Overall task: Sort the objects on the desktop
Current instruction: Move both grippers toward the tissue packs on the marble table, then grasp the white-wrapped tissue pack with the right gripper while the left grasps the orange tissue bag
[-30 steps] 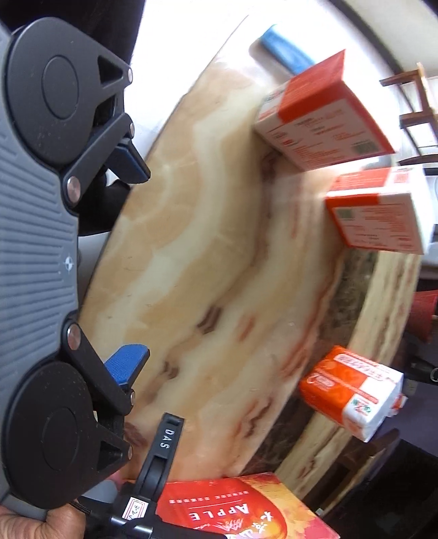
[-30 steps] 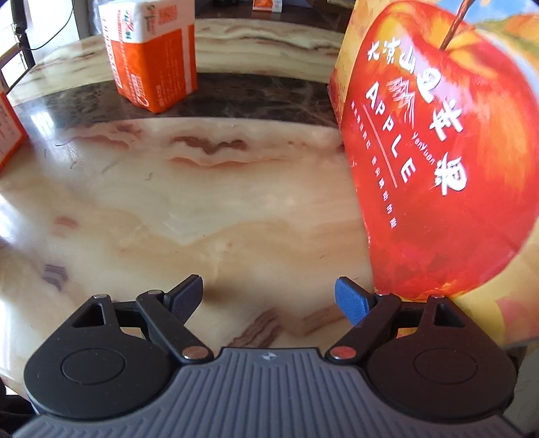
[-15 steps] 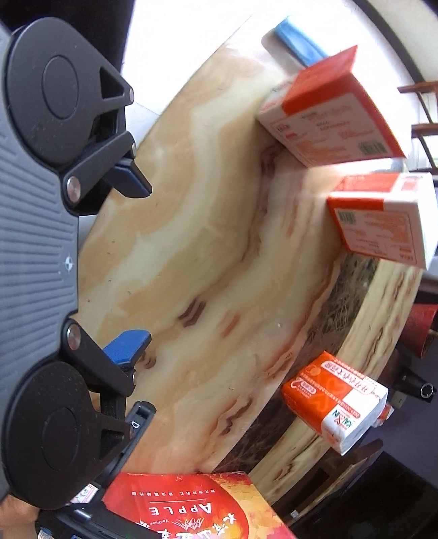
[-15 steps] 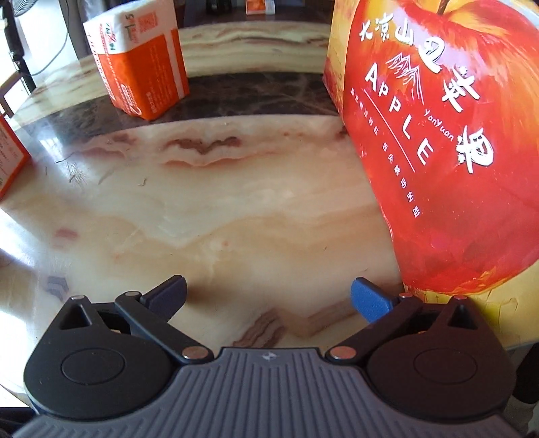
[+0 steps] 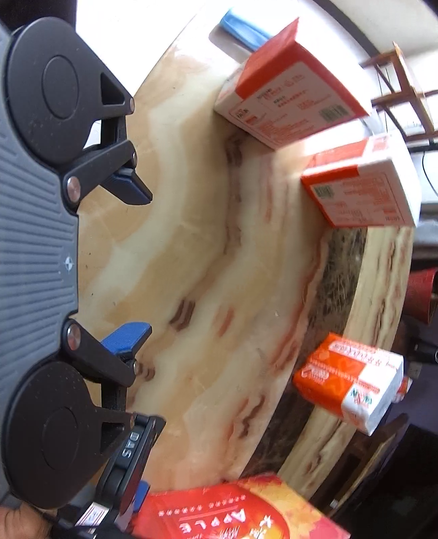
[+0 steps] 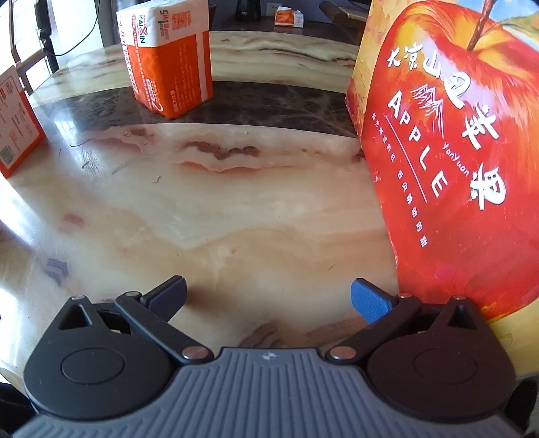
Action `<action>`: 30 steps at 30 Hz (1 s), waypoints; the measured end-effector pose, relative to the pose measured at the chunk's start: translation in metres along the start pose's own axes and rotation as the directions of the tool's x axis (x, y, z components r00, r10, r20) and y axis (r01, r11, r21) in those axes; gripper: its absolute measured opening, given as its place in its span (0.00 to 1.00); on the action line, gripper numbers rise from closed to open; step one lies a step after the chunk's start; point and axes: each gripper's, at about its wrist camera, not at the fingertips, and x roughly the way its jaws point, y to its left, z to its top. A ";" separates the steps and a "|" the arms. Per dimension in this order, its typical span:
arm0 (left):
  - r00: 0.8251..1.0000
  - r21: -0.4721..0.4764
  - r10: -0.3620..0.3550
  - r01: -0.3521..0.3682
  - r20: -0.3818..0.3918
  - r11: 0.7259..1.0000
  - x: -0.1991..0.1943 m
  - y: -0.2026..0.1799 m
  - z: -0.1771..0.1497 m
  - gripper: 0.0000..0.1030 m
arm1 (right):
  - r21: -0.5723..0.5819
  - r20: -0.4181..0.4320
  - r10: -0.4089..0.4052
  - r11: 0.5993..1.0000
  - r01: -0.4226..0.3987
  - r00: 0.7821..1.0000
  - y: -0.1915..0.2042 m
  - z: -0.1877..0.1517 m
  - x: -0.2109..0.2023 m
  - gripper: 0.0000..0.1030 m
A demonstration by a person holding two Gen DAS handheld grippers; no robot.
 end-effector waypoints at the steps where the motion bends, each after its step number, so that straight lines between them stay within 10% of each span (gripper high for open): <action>1: 1.000 0.024 -0.005 0.004 0.017 1.000 -0.005 -0.002 0.001 0.74 | -0.006 0.006 0.010 1.000 -0.010 1.000 0.001 0.001 -0.001 0.95; 8: 0.992 0.057 -0.051 0.045 0.112 0.997 -0.034 0.014 0.024 0.86 | -0.061 0.057 0.098 0.994 -0.094 0.994 0.009 0.018 -0.008 0.81; 20: 0.995 -0.096 -0.045 0.054 0.091 0.994 -0.018 0.035 0.040 0.70 | -0.227 0.163 0.281 0.943 -0.242 0.946 0.025 0.141 -0.046 0.90; 30: 0.994 -0.110 -0.082 0.090 0.075 0.990 -0.012 0.033 0.042 0.64 | -0.345 0.029 0.358 0.880 -0.327 0.933 0.053 0.231 -0.020 0.93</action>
